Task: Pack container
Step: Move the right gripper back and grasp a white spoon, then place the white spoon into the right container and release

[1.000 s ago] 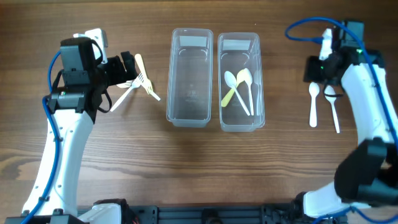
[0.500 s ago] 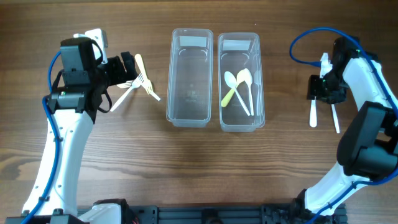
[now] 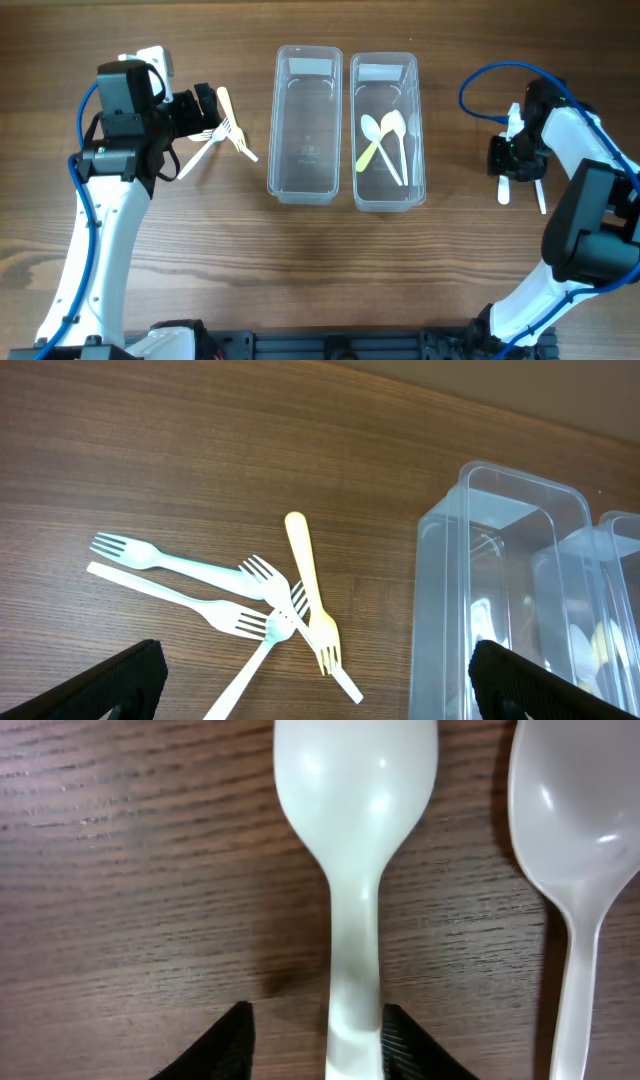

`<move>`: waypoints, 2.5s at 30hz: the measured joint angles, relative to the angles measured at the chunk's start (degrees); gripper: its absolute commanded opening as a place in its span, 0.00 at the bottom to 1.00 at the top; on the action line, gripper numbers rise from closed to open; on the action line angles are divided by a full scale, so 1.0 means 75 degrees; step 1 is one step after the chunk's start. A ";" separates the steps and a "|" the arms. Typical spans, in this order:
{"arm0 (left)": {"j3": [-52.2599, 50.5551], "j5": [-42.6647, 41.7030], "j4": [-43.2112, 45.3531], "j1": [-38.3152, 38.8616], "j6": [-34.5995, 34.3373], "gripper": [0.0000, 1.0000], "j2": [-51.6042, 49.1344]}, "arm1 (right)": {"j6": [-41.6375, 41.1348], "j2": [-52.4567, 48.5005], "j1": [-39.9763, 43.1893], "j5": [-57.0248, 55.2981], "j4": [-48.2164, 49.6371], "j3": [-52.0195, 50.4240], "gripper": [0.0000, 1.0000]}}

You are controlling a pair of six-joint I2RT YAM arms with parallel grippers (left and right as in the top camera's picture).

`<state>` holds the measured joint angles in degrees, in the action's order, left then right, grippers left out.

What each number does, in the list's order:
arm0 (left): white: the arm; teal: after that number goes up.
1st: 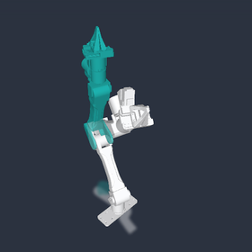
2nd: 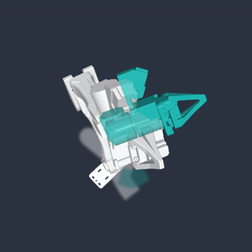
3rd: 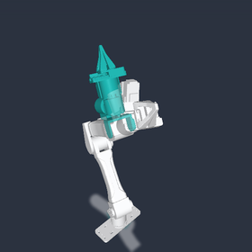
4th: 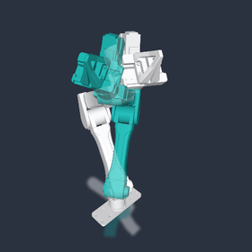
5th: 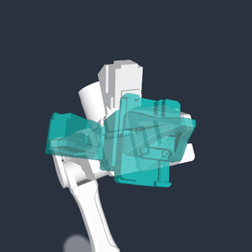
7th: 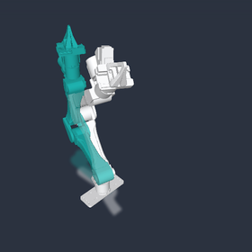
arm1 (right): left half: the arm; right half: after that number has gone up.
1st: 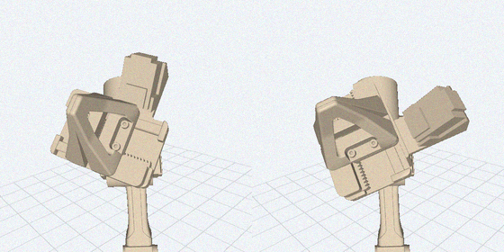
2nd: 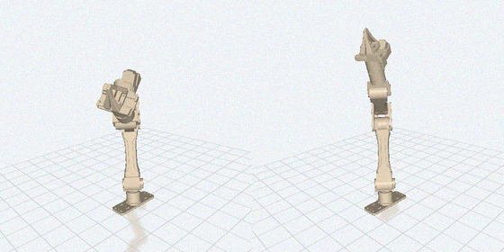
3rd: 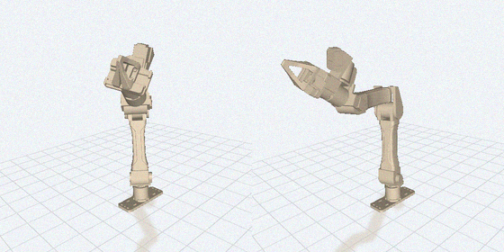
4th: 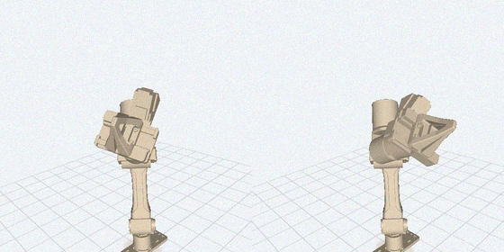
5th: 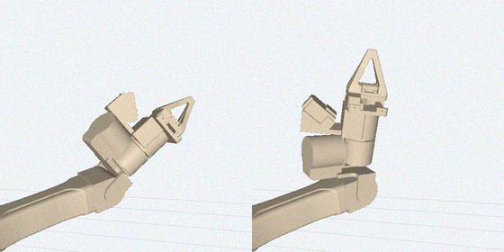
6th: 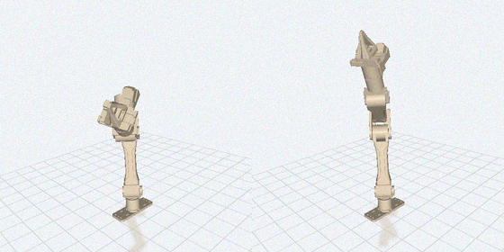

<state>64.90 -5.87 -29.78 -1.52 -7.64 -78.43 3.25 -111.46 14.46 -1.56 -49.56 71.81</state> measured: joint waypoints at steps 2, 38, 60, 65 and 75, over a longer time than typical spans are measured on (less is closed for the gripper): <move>0.0000 0.0000 0.0000 0.0000 0.0000 1.00 0.0000 | -0.0023 0.0000 0.0000 0.0000 0.0047 -0.0023 0.40; 0.0000 0.0000 0.0073 0.0000 0.0000 1.00 0.0000 | -0.0280 -0.0224 0.0064 0.0705 0.0052 0.0423 0.07; 0.0000 0.0000 0.0239 0.0000 0.0000 1.00 0.0000 | -0.1329 0.2186 -0.3739 0.1973 0.0664 0.1460 0.05; 0.0000 0.0000 0.0242 0.0000 0.0000 1.00 0.0000 | -0.1903 0.0784 -0.4258 0.1976 0.0796 0.1355 0.27; 0.0000 0.0000 0.0248 0.0000 0.0000 1.00 0.0000 | -0.2055 0.1670 -0.3891 0.0670 0.0641 0.1498 0.60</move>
<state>64.90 -5.87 -27.92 -1.52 -7.64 -78.43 -12.16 -98.94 -14.72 3.46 -44.75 83.05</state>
